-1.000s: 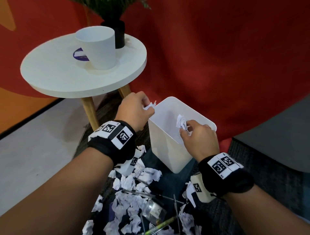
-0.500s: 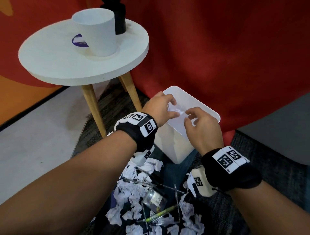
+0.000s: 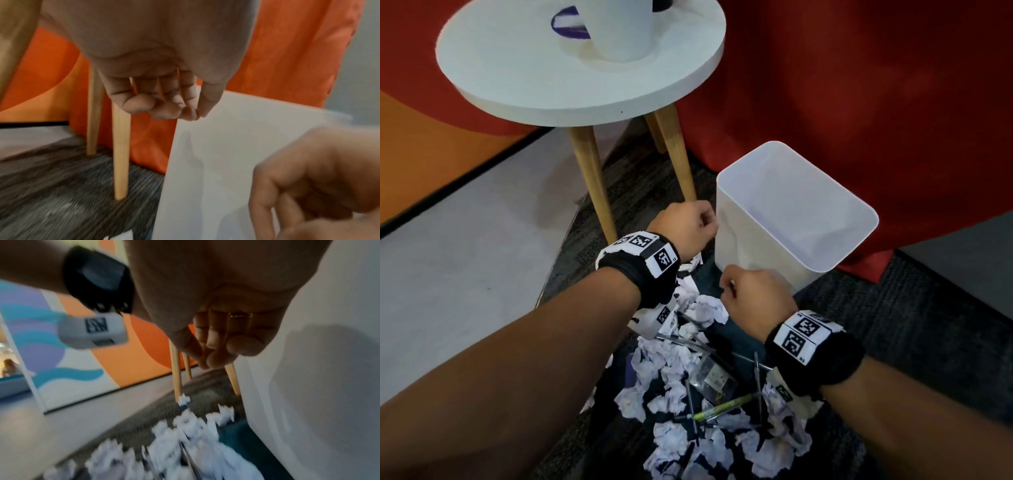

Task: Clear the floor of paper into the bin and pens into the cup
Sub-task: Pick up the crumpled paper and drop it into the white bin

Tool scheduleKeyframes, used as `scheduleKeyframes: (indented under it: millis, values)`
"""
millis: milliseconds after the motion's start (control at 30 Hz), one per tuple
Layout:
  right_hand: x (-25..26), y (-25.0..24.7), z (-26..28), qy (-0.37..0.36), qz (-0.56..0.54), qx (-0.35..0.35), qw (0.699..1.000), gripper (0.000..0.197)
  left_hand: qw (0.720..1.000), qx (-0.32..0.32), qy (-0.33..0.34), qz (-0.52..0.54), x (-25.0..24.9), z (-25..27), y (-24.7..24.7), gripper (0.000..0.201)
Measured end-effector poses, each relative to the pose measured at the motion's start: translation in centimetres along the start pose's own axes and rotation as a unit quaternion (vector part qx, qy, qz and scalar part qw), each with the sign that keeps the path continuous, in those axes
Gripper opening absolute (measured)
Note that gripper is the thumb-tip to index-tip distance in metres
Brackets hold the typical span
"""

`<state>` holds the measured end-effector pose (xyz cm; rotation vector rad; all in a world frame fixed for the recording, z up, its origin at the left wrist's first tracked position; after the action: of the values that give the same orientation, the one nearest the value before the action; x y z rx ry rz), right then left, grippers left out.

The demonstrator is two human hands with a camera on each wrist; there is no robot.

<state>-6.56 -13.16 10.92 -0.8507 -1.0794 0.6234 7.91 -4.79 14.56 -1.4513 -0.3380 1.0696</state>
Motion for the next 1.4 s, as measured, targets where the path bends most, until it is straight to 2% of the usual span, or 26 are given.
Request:
scheduleKeyframes:
  millis: [67,167,300,433,533,667,767,900,1067,1233,1400]
  values:
    - [-2.0,3.2,-1.2,0.033,0.032,0.069,0.997,0.013,0.999,0.041,-0.022,-0.022,1.6,0.0,2.1,0.009]
    - [-5.6,7.6,-2.9,0.095,0.045,0.127,0.986,0.018,0.993,0.097,-0.038,-0.046,4.0,0.0,6.0,0.014]
    - [-8.8,11.7,-3.8,0.148,0.004,0.139,0.979,0.028,0.983,0.165,-0.049,-0.059,6.6,0.7,12.1,0.011]
    - [-9.8,15.1,-4.3,0.139,-0.004,0.149,0.979,0.053,0.966,0.231,-0.004,-0.115,8.7,1.4,17.9,0.041]
    - [-9.7,16.3,-4.8,0.128,-0.031,0.133,0.982,0.064,0.959,0.228,0.037,-0.165,8.5,2.2,20.3,0.053]
    - [-9.7,16.9,-5.1,0.132,-0.031,0.154,0.979,0.072,0.957,0.214,0.033,-0.194,7.9,2.9,21.7,0.05]
    - [-9.8,16.9,-5.4,0.148,-0.029,0.153,0.977,0.064,0.959,0.211,0.019,-0.187,7.9,2.8,21.6,0.041]
    - [-9.9,16.7,-5.5,0.154,-0.005,0.142,0.978,0.036,0.968,0.19,0.015,-0.163,8.0,2.4,20.8,0.036]
    - [-10.4,16.6,-5.1,0.184,-0.037,0.131,0.973,0.014,0.983,0.158,0.004,-0.094,8.3,2.0,19.6,0.033]
    - [-10.8,15.3,-4.8,0.16,-0.042,0.088,0.982,0.012,0.982,0.174,-0.066,-0.018,8.6,1.4,17.7,0.034]
    - [-9.7,11.7,-4.8,0.135,-0.024,0.038,0.99,0.005,0.989,0.128,-0.068,0.0,8.3,0.6,13.6,0.04]
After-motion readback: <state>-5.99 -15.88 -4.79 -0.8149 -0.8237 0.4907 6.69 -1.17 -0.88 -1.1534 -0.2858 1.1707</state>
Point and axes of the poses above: each hand's wrist, its own z-axis away from the middle knuckle, its own y-axis out of the palm, x = y × z, the point moved 2 cm from there along -z, towards the middle knuckle, and after that the axes turned 10 degrees about -z, right-handed, at the moved point
